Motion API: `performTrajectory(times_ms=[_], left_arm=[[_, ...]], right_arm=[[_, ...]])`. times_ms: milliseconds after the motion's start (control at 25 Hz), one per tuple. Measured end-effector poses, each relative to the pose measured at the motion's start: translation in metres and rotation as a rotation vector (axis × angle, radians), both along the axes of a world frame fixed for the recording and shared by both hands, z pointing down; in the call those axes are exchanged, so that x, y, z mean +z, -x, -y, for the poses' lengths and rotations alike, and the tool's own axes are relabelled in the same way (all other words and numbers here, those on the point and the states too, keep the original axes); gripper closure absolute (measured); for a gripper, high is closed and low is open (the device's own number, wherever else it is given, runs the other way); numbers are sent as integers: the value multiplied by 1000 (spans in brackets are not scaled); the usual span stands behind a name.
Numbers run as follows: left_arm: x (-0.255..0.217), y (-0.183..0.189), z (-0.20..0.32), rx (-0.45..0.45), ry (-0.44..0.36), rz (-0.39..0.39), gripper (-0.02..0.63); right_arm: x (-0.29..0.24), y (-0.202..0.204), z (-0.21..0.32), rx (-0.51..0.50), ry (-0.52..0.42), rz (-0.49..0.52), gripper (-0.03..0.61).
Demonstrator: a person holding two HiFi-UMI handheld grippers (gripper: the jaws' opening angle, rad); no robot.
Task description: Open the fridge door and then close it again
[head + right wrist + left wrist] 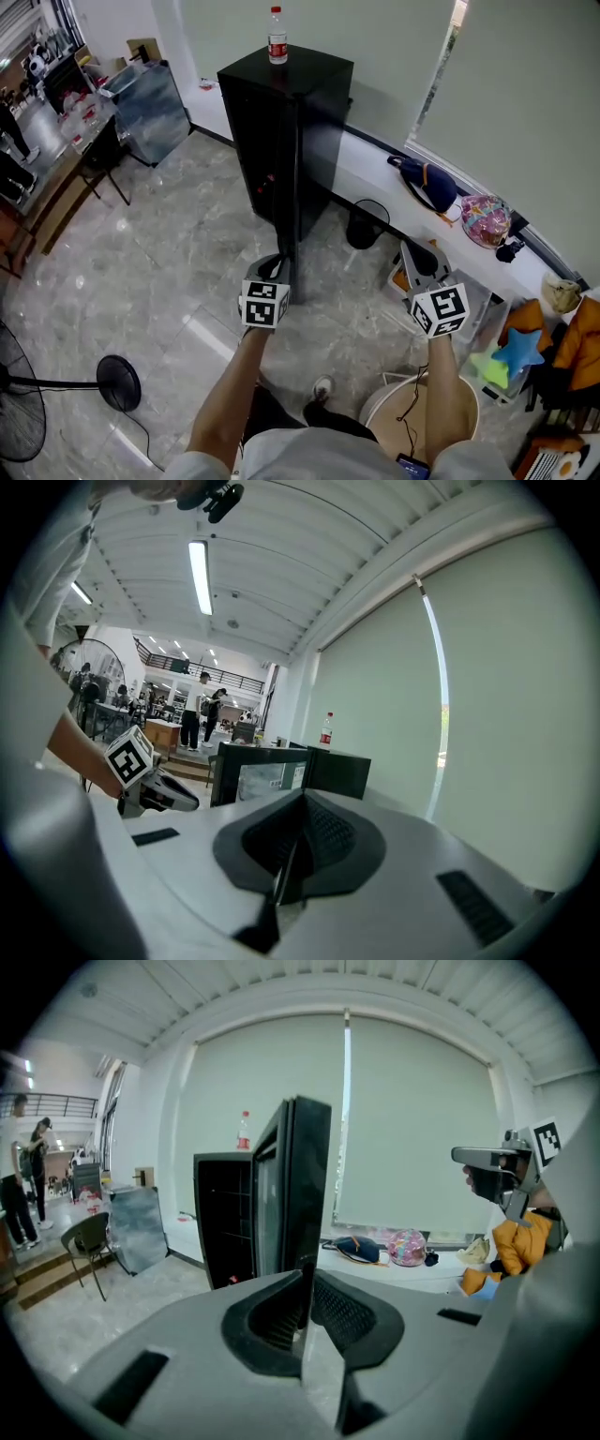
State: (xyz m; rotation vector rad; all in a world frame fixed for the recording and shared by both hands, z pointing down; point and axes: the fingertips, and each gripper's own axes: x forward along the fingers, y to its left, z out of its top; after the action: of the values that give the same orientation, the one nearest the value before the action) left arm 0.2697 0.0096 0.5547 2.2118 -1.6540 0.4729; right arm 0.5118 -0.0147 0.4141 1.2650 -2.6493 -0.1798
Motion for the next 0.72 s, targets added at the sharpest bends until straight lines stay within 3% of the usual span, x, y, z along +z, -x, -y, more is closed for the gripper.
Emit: performTrajectory(times_ms=[400,720], left_arm=[[-144,66,-53,0,-293,45,545],[-195,107,-92,-8,-370,67,529]], right_arm=[[-64,8,-43,-6,-85,-6,565],[-104,44,-67,-45,-149,9,508]])
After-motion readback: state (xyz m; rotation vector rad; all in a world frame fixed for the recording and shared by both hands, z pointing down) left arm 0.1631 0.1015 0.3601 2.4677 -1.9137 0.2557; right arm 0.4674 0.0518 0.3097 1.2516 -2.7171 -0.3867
